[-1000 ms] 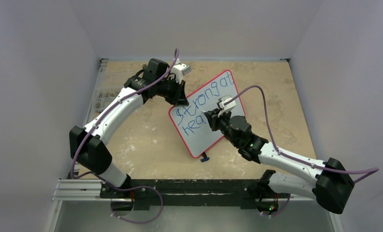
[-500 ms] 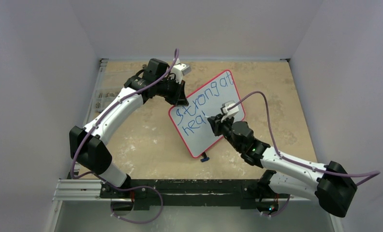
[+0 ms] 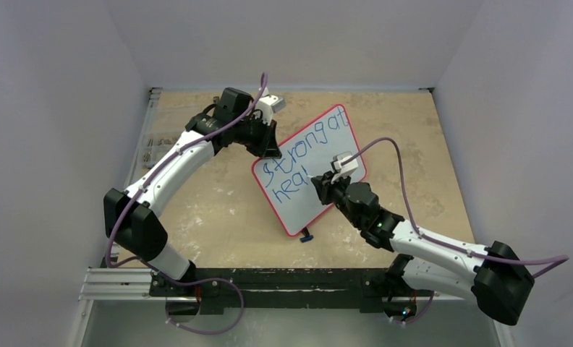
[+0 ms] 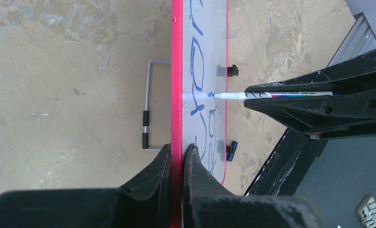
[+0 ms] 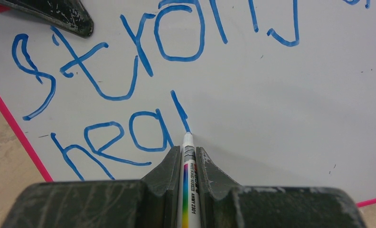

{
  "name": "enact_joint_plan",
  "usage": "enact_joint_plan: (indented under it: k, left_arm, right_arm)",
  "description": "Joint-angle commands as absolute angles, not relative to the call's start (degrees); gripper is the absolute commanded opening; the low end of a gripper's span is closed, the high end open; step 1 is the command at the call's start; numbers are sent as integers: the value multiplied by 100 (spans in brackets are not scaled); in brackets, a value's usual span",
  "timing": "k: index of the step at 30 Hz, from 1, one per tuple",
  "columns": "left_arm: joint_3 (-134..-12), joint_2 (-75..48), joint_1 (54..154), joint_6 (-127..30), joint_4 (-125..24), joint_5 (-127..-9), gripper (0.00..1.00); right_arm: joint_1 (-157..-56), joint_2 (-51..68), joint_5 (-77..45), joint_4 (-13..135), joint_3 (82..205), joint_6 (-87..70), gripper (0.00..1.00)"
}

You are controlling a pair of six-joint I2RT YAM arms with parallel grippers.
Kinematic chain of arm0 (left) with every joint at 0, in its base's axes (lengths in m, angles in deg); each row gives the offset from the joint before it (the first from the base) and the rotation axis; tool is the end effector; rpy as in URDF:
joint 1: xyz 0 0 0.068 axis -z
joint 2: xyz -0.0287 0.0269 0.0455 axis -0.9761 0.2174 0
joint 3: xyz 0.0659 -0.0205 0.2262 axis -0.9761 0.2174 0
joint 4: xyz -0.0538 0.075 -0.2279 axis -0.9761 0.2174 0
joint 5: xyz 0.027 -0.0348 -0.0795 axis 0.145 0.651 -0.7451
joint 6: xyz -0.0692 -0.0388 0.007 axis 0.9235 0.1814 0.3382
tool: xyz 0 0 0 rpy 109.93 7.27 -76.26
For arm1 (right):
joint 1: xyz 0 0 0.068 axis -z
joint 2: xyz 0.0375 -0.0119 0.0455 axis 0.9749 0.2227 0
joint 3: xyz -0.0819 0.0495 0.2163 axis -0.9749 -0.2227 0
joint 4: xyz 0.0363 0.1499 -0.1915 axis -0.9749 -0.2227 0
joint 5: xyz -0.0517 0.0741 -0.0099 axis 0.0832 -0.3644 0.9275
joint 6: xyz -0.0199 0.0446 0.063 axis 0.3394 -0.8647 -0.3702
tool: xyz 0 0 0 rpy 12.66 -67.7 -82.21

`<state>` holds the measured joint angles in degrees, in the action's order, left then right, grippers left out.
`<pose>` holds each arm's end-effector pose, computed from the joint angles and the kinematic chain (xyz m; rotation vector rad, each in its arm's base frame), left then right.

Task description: Write a sentence on the whiteboard

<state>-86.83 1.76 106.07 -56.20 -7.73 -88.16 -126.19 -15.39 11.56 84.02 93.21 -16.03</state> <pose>0.2896 -0.1955 0.2860 0.7574 2.2830 -0.8607 0.1882 0.1820 0.2121 -0.2795 1.7297 0.5167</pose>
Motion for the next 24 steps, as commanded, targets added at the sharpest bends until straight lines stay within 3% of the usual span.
enact_joint_plan:
  k: [1,24]
  left_arm:
    - [-8578,189,10704,-6172,-155,-8079,0]
    - [-8578,180,10708,-6183,-148,-8067,0]
  right_arm:
    - [-12582,-1353,1138,8306,9759,-1529,0]
    - [-12537,-1033,1754,7882,10557,-1301,0]
